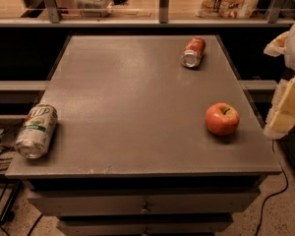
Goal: Move coke can near 7up can
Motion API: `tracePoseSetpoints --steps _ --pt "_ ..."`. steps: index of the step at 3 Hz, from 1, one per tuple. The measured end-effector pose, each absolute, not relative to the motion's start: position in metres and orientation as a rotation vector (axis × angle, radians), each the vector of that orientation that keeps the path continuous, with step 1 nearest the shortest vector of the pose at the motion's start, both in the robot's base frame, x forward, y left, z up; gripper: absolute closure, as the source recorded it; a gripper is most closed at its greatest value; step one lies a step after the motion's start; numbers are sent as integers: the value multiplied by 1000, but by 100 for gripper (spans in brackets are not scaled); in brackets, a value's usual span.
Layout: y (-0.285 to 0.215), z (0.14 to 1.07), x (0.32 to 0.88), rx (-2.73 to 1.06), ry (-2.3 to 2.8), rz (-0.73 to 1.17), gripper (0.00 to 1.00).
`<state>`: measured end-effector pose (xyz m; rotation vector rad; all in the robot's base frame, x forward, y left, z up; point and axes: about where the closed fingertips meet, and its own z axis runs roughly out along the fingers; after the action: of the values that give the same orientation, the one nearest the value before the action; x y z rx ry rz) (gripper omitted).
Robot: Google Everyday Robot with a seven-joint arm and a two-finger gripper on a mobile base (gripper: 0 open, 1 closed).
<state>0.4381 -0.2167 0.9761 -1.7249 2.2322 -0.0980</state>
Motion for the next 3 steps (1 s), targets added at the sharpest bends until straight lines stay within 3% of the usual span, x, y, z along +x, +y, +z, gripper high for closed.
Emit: tracePoseSetpoints --steps 3 --pt "-215 981 470 -1534 2091 71 0"
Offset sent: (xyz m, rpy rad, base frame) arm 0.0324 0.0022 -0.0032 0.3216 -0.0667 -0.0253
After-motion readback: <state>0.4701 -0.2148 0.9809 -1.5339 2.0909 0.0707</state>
